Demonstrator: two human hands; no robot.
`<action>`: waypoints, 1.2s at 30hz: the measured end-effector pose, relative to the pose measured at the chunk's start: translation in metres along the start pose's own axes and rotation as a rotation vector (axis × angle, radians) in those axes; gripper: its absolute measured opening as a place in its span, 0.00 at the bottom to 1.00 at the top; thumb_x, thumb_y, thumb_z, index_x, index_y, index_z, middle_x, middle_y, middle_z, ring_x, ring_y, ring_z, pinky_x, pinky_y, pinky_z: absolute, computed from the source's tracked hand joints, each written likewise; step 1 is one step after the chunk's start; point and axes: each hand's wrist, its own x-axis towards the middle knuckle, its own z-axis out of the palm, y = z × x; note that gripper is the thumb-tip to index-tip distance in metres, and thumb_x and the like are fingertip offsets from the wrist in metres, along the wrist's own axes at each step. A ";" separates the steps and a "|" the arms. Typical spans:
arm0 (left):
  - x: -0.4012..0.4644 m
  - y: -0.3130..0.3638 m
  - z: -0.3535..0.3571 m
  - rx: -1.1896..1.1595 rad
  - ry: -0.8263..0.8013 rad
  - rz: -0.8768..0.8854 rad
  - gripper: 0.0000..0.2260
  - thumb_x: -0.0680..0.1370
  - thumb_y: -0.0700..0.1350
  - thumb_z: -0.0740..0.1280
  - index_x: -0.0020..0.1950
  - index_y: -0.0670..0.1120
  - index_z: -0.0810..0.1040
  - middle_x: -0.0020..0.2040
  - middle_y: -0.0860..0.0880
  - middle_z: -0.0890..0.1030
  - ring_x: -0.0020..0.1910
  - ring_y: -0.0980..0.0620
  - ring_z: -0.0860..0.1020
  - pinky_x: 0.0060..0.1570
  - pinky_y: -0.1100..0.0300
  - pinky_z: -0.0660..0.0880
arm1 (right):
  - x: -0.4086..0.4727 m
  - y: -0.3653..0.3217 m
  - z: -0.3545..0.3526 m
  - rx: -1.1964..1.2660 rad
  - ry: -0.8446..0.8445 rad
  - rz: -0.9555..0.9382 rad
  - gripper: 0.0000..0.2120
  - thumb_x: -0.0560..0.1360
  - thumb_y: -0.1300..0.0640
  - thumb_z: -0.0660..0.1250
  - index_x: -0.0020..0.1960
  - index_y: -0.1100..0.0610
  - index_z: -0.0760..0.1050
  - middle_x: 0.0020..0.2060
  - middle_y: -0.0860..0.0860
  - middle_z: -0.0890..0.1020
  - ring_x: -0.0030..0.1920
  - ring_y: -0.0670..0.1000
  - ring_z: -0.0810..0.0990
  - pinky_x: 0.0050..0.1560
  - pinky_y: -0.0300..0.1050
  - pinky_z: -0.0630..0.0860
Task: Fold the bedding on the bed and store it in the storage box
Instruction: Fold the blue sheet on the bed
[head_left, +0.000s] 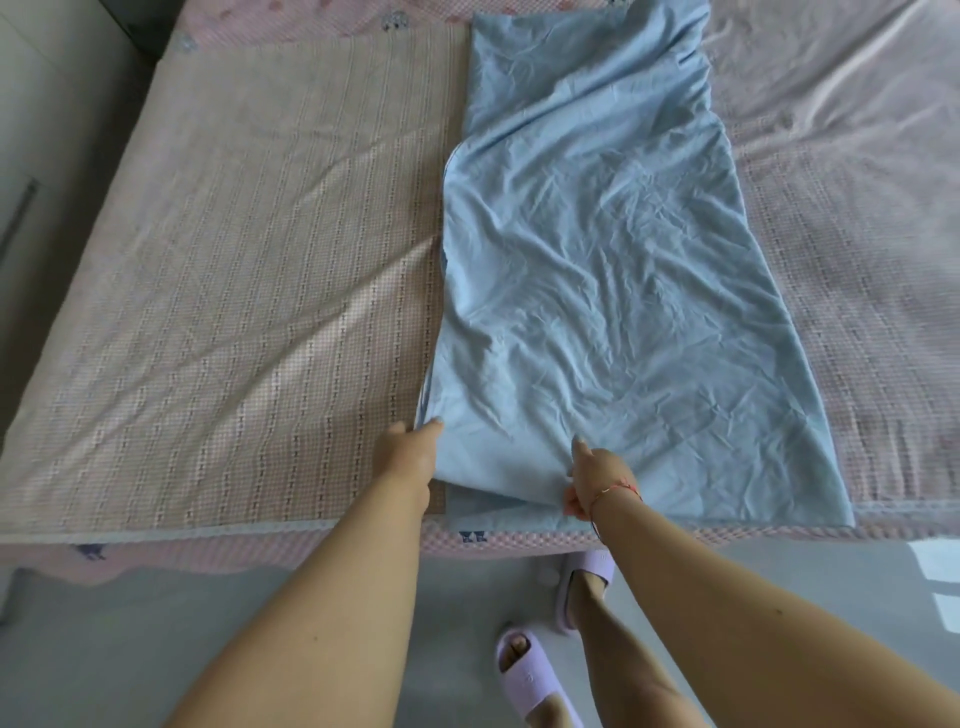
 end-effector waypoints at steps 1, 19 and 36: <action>0.001 0.002 0.000 -0.030 0.002 0.004 0.16 0.72 0.48 0.73 0.54 0.40 0.78 0.50 0.42 0.82 0.48 0.42 0.81 0.53 0.48 0.78 | -0.007 -0.002 0.002 0.033 -0.007 0.019 0.23 0.80 0.46 0.51 0.58 0.65 0.71 0.44 0.63 0.81 0.41 0.61 0.82 0.49 0.55 0.80; -0.043 -0.007 0.018 0.782 0.145 0.525 0.17 0.75 0.42 0.66 0.65 0.45 0.74 0.65 0.41 0.72 0.65 0.41 0.68 0.63 0.51 0.66 | -0.022 0.012 -0.059 -0.392 0.340 -0.343 0.20 0.81 0.47 0.48 0.67 0.52 0.68 0.67 0.55 0.71 0.67 0.56 0.66 0.66 0.48 0.61; -0.025 0.029 0.131 1.335 -0.383 0.791 0.15 0.80 0.51 0.57 0.60 0.47 0.78 0.62 0.45 0.78 0.62 0.43 0.74 0.59 0.53 0.71 | 0.031 -0.021 -0.134 -0.948 0.000 -0.200 0.25 0.80 0.40 0.45 0.69 0.50 0.69 0.69 0.51 0.70 0.68 0.55 0.69 0.64 0.51 0.65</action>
